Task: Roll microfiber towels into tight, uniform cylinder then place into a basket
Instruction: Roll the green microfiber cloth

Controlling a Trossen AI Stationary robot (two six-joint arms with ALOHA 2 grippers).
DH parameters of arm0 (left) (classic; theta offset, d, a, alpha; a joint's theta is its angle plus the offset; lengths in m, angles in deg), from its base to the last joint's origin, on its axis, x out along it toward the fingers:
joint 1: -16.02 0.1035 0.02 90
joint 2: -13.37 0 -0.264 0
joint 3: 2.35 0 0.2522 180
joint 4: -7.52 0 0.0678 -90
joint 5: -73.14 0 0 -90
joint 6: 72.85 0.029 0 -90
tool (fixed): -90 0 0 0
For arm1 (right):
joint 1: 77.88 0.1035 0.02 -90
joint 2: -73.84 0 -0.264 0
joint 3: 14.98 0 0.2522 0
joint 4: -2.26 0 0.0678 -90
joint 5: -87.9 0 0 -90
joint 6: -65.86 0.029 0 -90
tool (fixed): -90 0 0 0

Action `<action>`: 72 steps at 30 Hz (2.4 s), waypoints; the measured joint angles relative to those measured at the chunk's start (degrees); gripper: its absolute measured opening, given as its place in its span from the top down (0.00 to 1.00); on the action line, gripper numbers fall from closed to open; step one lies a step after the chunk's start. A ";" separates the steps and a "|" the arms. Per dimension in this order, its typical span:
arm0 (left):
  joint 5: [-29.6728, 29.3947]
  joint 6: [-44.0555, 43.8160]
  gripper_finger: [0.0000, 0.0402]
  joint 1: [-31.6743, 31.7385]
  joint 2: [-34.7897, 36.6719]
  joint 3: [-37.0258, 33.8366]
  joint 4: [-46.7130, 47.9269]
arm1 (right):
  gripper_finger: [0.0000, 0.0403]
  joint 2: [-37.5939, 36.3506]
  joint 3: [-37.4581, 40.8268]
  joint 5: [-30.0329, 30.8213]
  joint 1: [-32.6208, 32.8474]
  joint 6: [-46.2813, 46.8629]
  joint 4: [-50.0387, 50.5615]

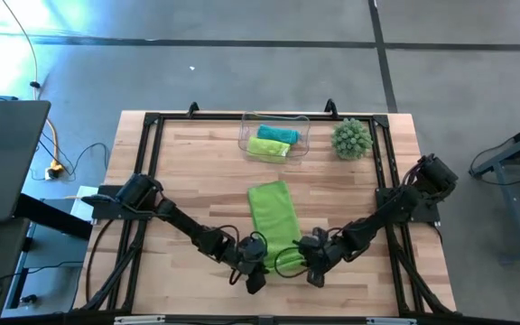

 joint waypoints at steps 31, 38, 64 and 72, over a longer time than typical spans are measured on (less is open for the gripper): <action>0.64 -4.29 0.98 0.11 -0.17 -0.19 0.12 | 0.70 5.95 0.02 27.29 11.96 -40.35 -2.66; 0.66 -4.29 0.98 0.11 -0.17 -0.20 0.02 | 0.69 5.95 0.02 26.54 9.46 -36.11 -1.52; 3.56 -5.14 0.92 0.04 0.49 -0.33 -1.50 | 0.99 4.69 -0.09 2.80 3.59 -18.77 -3.38; 3.73 -5.41 0.96 -0.07 1.16 -0.39 -1.32 | 0.99 0.83 0.19 -6.06 -2.37 -16.52 -2.98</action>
